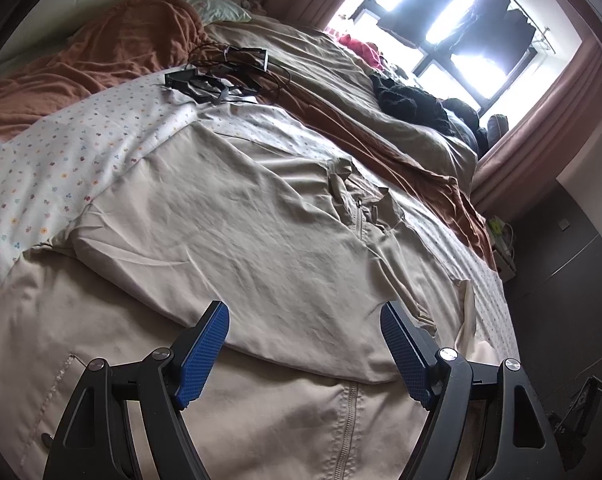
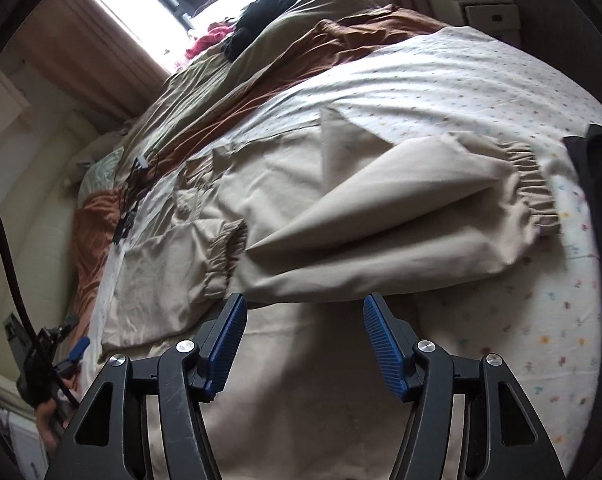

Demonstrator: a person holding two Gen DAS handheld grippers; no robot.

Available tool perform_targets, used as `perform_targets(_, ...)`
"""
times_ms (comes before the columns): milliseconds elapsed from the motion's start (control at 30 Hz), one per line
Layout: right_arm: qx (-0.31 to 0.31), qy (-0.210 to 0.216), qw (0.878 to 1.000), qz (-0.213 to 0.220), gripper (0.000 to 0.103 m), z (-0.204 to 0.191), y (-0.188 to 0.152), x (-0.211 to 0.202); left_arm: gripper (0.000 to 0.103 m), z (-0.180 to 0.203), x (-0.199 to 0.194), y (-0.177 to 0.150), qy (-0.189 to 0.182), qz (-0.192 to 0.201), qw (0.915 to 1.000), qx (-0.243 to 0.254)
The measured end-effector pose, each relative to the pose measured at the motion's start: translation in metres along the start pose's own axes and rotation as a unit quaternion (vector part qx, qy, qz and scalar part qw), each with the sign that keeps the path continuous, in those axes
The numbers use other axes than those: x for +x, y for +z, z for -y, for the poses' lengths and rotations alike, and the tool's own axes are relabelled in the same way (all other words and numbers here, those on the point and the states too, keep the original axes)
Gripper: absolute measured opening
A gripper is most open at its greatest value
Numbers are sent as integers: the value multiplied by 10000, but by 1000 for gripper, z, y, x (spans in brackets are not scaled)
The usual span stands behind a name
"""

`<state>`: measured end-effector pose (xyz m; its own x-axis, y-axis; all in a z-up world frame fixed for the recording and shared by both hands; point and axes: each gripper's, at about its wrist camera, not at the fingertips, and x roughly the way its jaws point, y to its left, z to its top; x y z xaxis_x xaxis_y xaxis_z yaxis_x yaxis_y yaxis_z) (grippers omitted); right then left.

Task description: Fold large clothes

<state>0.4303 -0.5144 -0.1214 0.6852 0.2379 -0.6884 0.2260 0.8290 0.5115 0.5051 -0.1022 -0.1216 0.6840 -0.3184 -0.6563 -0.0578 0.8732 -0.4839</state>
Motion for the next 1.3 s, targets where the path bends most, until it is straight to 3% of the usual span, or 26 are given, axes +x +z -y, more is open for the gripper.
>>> perform_targets(167, 690, -496, 9963, 89, 61, 52, 11, -4, 79, 4, 0, -4, 42, -17, 10000, 58)
perform_targets(500, 1702, -969, 9806, 99, 61, 112, 11, 44, 79, -13, 0, 3, 121, -26, 9998, -121)
perform_targets(600, 1737, -1086, 9781, 377, 61, 119, 19, 50, 79, -17, 1, 4, 106, -42, 9997, -202)
perform_targets(633, 1754, -1176, 9763, 474, 58, 120, 22, 50, 79, -18, 1, 5, 107, -45, 9997, -211)
perform_targets(667, 1780, -1222, 9749, 535, 30, 122, 27, 51, 79, -18, 0, 5, 108, -44, 9997, -209)
perform_targets(700, 1818, -1229, 9745, 463, 9, 124, 32, 53, 79, -18, 0, 5, 105, -40, 9997, -201)
perform_targets(767, 1864, -1069, 9754, 484, 4, 121, 41, 49, 79, -21, -1, 7, 109, -24, 9997, -216)
perform_targets(933, 926, -869, 9849, 1173, 4, 54, 75, -1, 79, -29, -11, 13, 4, 93, 9993, -358)
perform_targets(1067, 84, -527, 9868, 1527, 4, -30, 98, -35, 79, -33, -20, 17, -71, 182, 9989, -427)
perform_targets(1300, -1019, 88, 9809, 1653, 4, -162, 102, -46, 79, -44, -38, 27, -39, 423, 9977, -530)
